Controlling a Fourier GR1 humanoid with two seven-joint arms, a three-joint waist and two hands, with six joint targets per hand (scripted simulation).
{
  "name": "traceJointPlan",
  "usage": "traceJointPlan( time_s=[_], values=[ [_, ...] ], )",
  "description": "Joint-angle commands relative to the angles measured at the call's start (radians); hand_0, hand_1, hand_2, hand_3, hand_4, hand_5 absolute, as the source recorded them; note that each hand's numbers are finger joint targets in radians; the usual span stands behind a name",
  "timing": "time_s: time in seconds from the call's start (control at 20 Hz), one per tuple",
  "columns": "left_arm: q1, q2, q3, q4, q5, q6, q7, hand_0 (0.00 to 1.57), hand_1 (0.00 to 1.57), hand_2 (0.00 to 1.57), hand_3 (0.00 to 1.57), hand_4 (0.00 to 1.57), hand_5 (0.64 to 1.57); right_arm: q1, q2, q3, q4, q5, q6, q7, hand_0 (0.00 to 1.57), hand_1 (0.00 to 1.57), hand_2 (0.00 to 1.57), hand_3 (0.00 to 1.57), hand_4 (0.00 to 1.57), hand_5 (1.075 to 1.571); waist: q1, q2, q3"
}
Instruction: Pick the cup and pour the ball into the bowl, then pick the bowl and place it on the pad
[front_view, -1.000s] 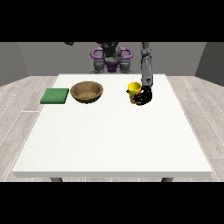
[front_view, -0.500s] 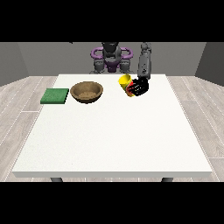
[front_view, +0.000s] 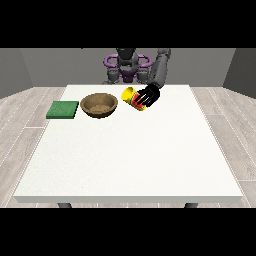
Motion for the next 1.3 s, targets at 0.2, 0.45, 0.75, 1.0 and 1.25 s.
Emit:
traceJointPlan(
  time_s=[0.2,0.45,0.75,1.0,1.25],
  values=[
    [-0.123,0.001,-0.115,0.099,-0.240,0.245,0.246,1.39,1.39,1.57,1.57,0.92,1.561,-0.044,0.020,0.038,0.005,0.033,-0.010,-0.019,0.00,0.00,0.00,0.00,0.35,1.564,-0.029,0.037,0.0000],
    [-0.225,0.048,-0.252,0.195,-0.456,0.268,0.426,1.37,1.37,1.57,1.57,0.83,1.552,-0.045,0.049,0.079,0.060,0.066,-0.017,-0.026,0.00,0.00,0.00,0.00,0.35,1.562,-0.019,-0.012,0.0020],
    [-0.255,-0.119,-0.466,0.326,-0.729,0.229,0.677,1.33,1.33,1.43,1.43,0.98,1.480,-0.013,0.035,0.038,0.206,0.066,0.021,-0.071,0.00,0.00,0.00,0.00,0.38,1.565,0.017,-0.121,0.0031],
    [-0.293,-0.163,-0.639,0.399,-0.933,0.140,0.798,1.47,1.47,1.57,1.57,0.98,1.490,-0.004,0.065,0.041,0.260,0.099,-0.028,-0.069,0.00,0.00,0.00,0.00,0.38,1.565,0.075,-0.192,0.0024],
    [-0.386,-0.230,-0.765,0.414,-1.077,-0.032,0.920,1.50,1.50,1.57,1.57,1.06,1.498,0.030,0.084,0.070,0.310,0.137,-0.005,-0.128,0.00,0.00,0.00,0.00,0.38,1.566,0.084,-0.215,0.0014]
  ],
)
